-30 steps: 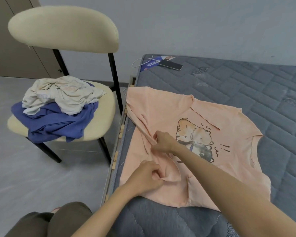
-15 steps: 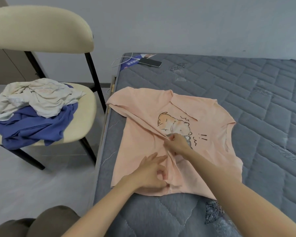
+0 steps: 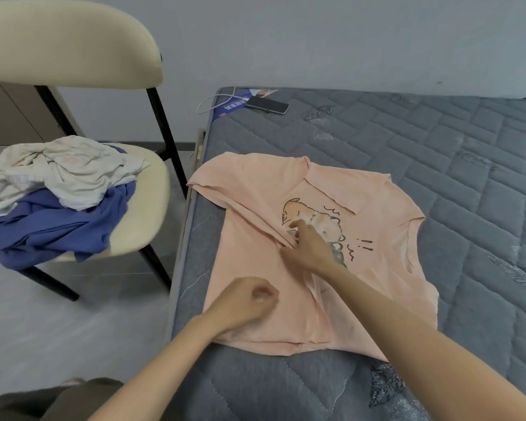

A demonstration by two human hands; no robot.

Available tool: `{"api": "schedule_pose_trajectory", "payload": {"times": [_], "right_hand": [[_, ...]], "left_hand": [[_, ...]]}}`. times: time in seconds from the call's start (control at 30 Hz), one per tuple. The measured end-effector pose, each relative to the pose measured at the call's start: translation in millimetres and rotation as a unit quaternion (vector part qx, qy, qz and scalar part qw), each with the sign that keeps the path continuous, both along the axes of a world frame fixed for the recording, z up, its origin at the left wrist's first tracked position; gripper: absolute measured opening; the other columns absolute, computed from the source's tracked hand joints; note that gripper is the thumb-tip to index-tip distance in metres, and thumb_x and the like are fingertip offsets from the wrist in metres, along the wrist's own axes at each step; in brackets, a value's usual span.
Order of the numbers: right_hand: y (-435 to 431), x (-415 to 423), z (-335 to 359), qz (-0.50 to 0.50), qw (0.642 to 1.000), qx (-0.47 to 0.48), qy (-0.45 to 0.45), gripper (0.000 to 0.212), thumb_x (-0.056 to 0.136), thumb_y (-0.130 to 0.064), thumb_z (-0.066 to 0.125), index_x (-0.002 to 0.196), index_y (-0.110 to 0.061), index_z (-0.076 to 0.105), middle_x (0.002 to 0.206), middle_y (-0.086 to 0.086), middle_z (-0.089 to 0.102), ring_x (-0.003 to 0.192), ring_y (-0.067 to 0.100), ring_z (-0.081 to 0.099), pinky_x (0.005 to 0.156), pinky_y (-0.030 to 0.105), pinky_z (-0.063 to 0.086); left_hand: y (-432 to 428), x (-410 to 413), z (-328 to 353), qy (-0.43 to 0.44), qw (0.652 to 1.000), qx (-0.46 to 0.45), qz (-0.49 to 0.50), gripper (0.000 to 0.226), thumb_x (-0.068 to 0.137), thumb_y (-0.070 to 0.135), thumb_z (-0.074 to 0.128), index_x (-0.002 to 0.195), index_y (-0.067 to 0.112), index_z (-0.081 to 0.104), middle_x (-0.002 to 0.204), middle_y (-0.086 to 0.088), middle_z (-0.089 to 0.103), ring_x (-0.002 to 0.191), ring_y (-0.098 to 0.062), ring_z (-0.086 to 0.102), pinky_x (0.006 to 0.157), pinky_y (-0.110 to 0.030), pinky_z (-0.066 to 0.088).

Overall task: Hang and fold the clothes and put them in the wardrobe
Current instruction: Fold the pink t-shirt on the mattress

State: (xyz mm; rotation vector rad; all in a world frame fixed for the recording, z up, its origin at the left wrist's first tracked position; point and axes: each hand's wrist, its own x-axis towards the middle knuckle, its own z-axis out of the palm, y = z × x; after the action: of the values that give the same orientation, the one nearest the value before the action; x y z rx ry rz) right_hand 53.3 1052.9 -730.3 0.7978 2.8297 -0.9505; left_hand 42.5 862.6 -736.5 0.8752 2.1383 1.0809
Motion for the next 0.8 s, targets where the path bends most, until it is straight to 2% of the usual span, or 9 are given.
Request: {"api": "schedule_pose_trajectory", "payload": {"times": [0.07,0.13,0.23,0.3,0.37,0.5,0.67,0.73,0.8], "right_hand": [[-7,-15,-1,0.008,0.999,0.035,0.022,0.048,0.085,-0.032,0.059,0.128,-0.018,0.044,0.128,0.008,0.046,0.117,0.028,0.046,0.094,0.041,0.042],[-13,-32,1,0.031,0.996,0.073,0.037,0.043,0.087,-0.029,0.056,0.127,-0.016,0.046,0.129,0.009,0.046,0.118,0.029,0.041,0.095,0.042,0.040],[-26,-64,7,0.076,0.988,0.123,0.056,0.039,0.089,-0.026,0.052,0.126,-0.016,0.048,0.129,0.009,0.047,0.119,0.030,0.041,0.094,0.041,0.038],[-35,-86,8,0.110,0.981,0.150,0.060,0.037,0.090,-0.025,0.050,0.126,-0.017,0.048,0.129,0.007,0.047,0.117,0.027,0.042,0.093,0.040,0.039],[-45,-109,5,0.141,0.973,0.175,0.058,0.037,0.091,-0.024,0.049,0.127,-0.017,0.047,0.131,0.005,0.045,0.117,0.026,0.041,0.092,0.039,0.037],[-63,-156,-8,0.183,0.951,0.243,0.049,0.041,0.090,-0.028,0.051,0.129,-0.016,0.044,0.134,0.005,0.044,0.117,0.026,0.040,0.091,0.039,0.034],[-80,-210,-31,0.178,0.941,0.287,0.036,0.047,0.089,-0.035,0.050,0.130,-0.015,0.040,0.132,0.008,0.047,0.113,0.028,0.044,0.090,0.041,0.035],[-85,-230,-34,0.175,0.933,0.311,0.041,0.044,0.091,-0.033,0.047,0.130,-0.014,0.040,0.127,0.009,0.050,0.108,0.029,0.047,0.084,0.040,0.037],[-86,-246,-34,0.187,0.914,0.358,0.045,0.032,0.094,-0.026,0.044,0.123,-0.012,0.045,0.120,0.009,0.052,0.103,0.029,0.048,0.076,0.037,0.036]], "left_hand": [[-9,-16,-2,0.076,0.997,-0.015,0.031,0.019,0.086,0.013,0.057,0.099,0.018,0.070,0.108,0.010,0.067,0.104,-0.003,0.058,0.098,-0.026,0.042],[-16,-32,-5,0.117,0.992,-0.036,0.044,0.028,0.090,0.009,0.051,0.114,0.017,0.063,0.127,0.006,0.057,0.120,-0.009,0.048,0.105,-0.023,0.034],[-23,-52,-14,0.131,0.987,-0.086,0.039,0.046,0.095,0.014,0.045,0.141,0.014,0.039,0.151,0.001,0.029,0.140,-0.014,0.024,0.112,-0.021,0.016],[-25,-64,-19,0.117,0.987,-0.107,0.031,0.056,0.097,0.017,0.043,0.149,0.013,0.021,0.157,0.000,0.014,0.145,-0.013,0.010,0.114,-0.020,0.007],[-28,-74,-22,0.105,0.988,-0.111,0.026,0.060,0.098,0.018,0.041,0.151,0.012,0.013,0.158,0.001,0.007,0.145,-0.012,0.004,0.113,-0.018,0.002],[-32,-97,-26,0.116,0.989,-0.084,0.040,0.060,0.098,0.017,0.041,0.151,0.014,0.013,0.158,0.005,0.008,0.145,-0.009,0.005,0.111,-0.015,0.002],[-43,-129,-34,0.124,0.986,-0.094,0.056,0.062,0.100,0.023,0.038,0.151,0.016,0.004,0.158,0.007,-0.005,0.144,-0.007,-0.009,0.107,-0.014,-0.004],[-46,-143,-36,0.126,0.986,-0.100,0.049,0.063,0.101,0.023,0.037,0.151,0.016,0.000,0.158,0.007,-0.009,0.144,-0.006,-0.011,0.106,-0.012,-0.006],[-47,-154,-38,0.120,0.987,-0.101,0.045,0.063,0.101,0.024,0.036,0.151,0.016,-0.001,0.158,0.008,-0.009,0.143,-0.005,-0.011,0.106,-0.011,-0.007]]}}
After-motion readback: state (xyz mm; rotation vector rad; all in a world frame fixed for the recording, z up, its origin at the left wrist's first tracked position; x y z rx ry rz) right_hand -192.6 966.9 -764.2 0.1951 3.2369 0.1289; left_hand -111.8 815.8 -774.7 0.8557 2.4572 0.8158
